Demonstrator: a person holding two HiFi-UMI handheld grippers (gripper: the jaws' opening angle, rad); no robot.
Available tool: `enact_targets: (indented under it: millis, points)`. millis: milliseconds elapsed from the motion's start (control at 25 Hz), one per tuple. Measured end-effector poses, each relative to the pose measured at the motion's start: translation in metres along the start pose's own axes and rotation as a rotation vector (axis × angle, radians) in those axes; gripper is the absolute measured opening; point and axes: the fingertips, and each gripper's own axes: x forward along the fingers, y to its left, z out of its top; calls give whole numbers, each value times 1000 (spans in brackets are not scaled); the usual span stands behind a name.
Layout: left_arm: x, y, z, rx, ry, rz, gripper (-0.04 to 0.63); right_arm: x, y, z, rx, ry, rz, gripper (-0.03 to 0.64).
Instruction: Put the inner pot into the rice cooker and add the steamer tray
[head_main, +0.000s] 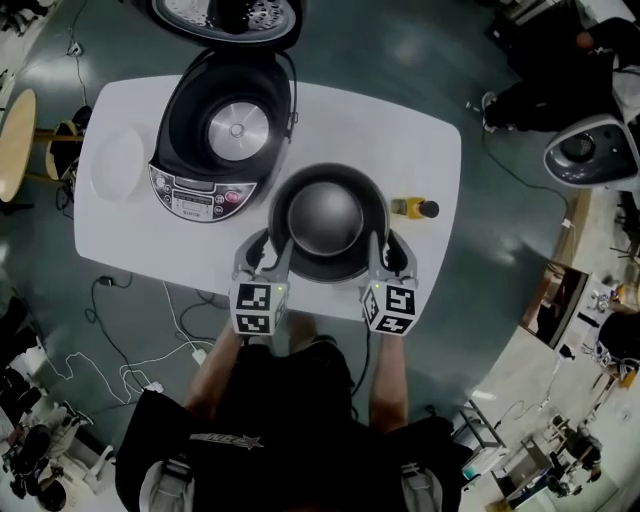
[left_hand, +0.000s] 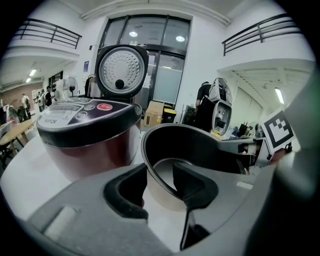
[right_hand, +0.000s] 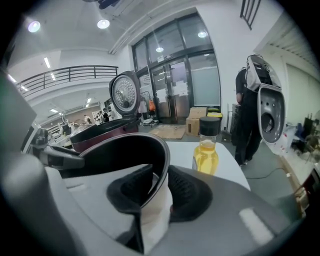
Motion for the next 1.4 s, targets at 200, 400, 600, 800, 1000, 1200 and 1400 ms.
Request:
enact_targets:
  millis: [200,400,600,800,1000,1200,1400]
  points:
    - [-10,-9,18,19,-40,-2,169,-17,-4,18,-2,-47,-17,98]
    - [-27,-12,40,37,-89,4,165,-36,-1,42,-2,-105,-25,98]
    - [-45,-15,70,63,-161,8,161,-58,3,73,-5,-192,-31,97]
    - [-65,-14,101,84,-239,14,158,-78,11,109,-25,-285,-32,98]
    - [-80,-5,127,87,-306,25,156,-88,25,141,-48,-357,-31,97]
    - [-93,12,154,89,-369,29,147,-93,44,170,-49,-423,-31,95]
    - [-107,39,180,103,-404,38,147,-91,67,201,-47,-465,-32,95]
